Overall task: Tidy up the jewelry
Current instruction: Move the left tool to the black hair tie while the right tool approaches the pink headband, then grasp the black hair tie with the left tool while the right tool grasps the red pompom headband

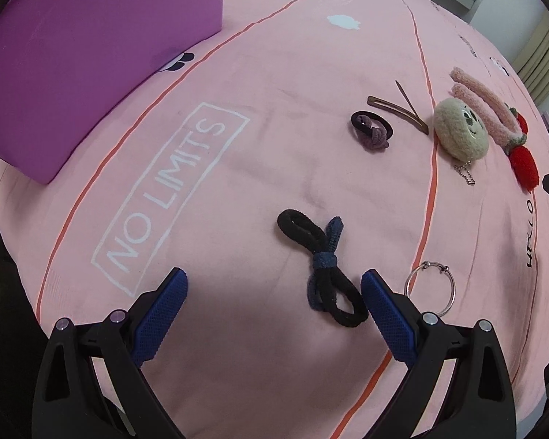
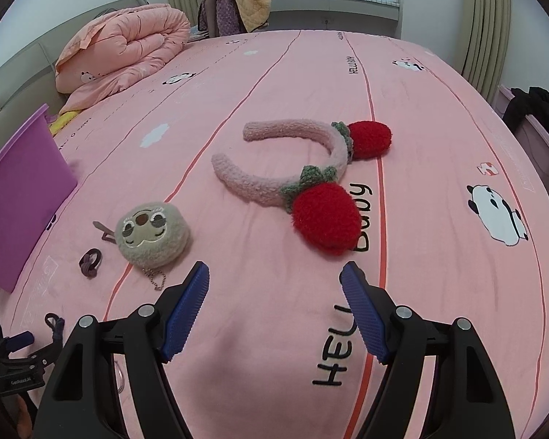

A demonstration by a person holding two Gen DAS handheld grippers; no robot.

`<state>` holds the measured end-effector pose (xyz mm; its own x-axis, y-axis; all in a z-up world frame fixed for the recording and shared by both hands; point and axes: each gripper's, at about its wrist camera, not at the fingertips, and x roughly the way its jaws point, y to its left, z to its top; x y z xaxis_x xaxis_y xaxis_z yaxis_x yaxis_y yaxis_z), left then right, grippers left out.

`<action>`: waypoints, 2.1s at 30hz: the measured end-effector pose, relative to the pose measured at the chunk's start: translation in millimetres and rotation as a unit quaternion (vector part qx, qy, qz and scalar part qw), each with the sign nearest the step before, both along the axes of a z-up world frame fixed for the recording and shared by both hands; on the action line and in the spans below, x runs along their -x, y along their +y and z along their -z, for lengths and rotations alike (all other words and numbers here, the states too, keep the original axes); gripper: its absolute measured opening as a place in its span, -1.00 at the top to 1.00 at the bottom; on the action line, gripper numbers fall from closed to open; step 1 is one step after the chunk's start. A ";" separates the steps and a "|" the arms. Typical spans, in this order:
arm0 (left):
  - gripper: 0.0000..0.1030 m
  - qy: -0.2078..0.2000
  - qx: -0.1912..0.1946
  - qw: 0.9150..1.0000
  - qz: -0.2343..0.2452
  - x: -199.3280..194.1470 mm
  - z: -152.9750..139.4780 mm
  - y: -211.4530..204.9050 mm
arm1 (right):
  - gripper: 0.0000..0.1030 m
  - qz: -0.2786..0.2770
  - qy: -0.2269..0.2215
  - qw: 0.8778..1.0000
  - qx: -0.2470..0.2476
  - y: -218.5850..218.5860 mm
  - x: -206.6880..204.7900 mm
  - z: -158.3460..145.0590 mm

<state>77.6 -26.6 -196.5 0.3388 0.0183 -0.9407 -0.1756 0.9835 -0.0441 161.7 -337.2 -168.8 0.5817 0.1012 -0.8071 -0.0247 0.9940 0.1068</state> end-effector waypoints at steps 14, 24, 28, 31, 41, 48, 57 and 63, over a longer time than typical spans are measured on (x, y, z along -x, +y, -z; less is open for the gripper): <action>-0.83 -0.008 -0.012 1.000 -0.002 -2.6 10.9 -2.2 | -0.39 0.005 0.051 0.998 0.031 -18.0 -76.0 33.9; -0.85 -0.018 -0.029 0.999 0.007 -2.8 15.7 -7.4 | -0.39 0.015 0.084 0.995 0.045 -19.1 -92.9 58.0; -0.86 -0.014 -0.038 0.999 0.000 -8.6 17.6 -10.5 | -0.39 0.023 0.082 0.995 0.047 -17.0 -94.1 60.1; -0.74 -0.012 -0.054 0.998 0.005 -8.6 17.4 -17.1 | -0.37 0.022 0.079 0.995 0.060 -12.3 -93.5 60.5; 0.18 -0.016 -0.043 0.998 0.038 -4.0 8.2 -24.9 | 0.30 0.015 0.068 0.995 0.074 -3.4 -86.5 51.6; 0.75 -0.019 -0.013 0.999 0.038 -1.4 0.1 -13.6 | 0.36 0.022 0.040 0.999 0.020 -3.3 -64.3 31.2; 0.75 -0.054 -0.001 0.997 0.062 1.1 -32.0 -13.9 | 0.36 0.043 -0.015 0.997 -0.066 -3.4 -18.6 -22.3; 0.75 -0.070 0.010 0.995 0.077 0.6 -57.1 -13.6 | 0.36 0.066 -0.028 0.990 -0.124 -4.2 9.4 -46.7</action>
<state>77.0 -40.2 -139.4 0.4647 -0.0614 -0.8833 -0.0143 0.9969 -0.0768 152.3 -341.4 -122.1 0.6467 0.2122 -0.7327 0.0905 0.9324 0.3499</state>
